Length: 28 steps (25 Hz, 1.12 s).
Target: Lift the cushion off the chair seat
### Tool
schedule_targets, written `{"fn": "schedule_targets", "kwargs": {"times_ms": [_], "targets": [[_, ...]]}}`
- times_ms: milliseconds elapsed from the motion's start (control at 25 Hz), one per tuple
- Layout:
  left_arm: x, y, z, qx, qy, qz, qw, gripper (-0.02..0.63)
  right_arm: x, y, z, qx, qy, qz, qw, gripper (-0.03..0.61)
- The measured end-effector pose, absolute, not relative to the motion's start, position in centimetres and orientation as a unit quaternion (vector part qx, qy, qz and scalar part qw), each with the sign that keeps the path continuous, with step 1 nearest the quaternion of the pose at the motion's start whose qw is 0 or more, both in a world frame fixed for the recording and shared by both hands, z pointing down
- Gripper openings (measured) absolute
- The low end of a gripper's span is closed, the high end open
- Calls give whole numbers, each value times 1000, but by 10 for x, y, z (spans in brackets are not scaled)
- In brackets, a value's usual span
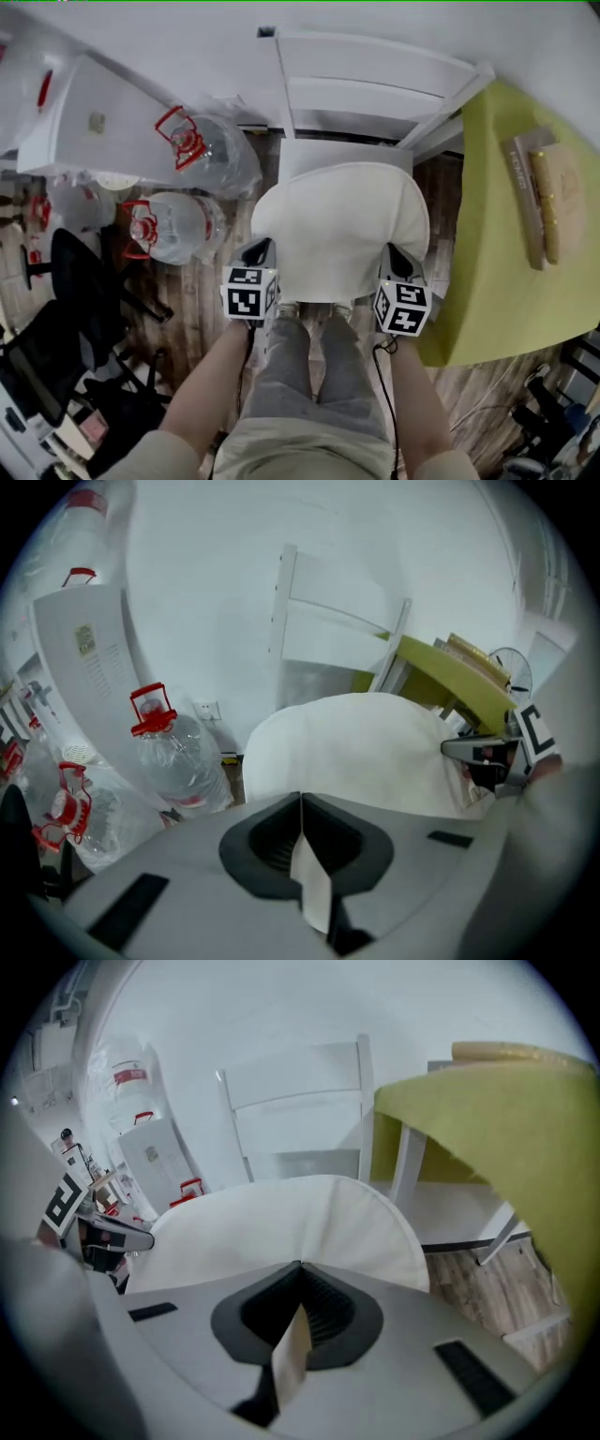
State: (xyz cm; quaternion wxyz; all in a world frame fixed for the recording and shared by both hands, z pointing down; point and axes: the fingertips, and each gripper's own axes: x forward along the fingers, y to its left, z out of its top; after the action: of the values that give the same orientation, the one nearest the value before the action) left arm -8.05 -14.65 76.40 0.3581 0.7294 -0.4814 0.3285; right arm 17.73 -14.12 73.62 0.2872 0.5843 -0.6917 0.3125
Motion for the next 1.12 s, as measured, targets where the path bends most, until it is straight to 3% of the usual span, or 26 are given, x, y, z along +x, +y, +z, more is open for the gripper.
{"fn": "schedule_targets", "kwargs": {"times_ms": [120,560,1120], "targets": [[-91,-156,716,735,-494,303,352,25,167,-151,686,588,-707,289,267,21],[-118,-161,525,785,-512,266,227,25,139,-147,497,608,-739,213,195,21],[-107,-156,327,828,-514,179,136,26,146,-130,278,628,-766,75,115,21]]}}
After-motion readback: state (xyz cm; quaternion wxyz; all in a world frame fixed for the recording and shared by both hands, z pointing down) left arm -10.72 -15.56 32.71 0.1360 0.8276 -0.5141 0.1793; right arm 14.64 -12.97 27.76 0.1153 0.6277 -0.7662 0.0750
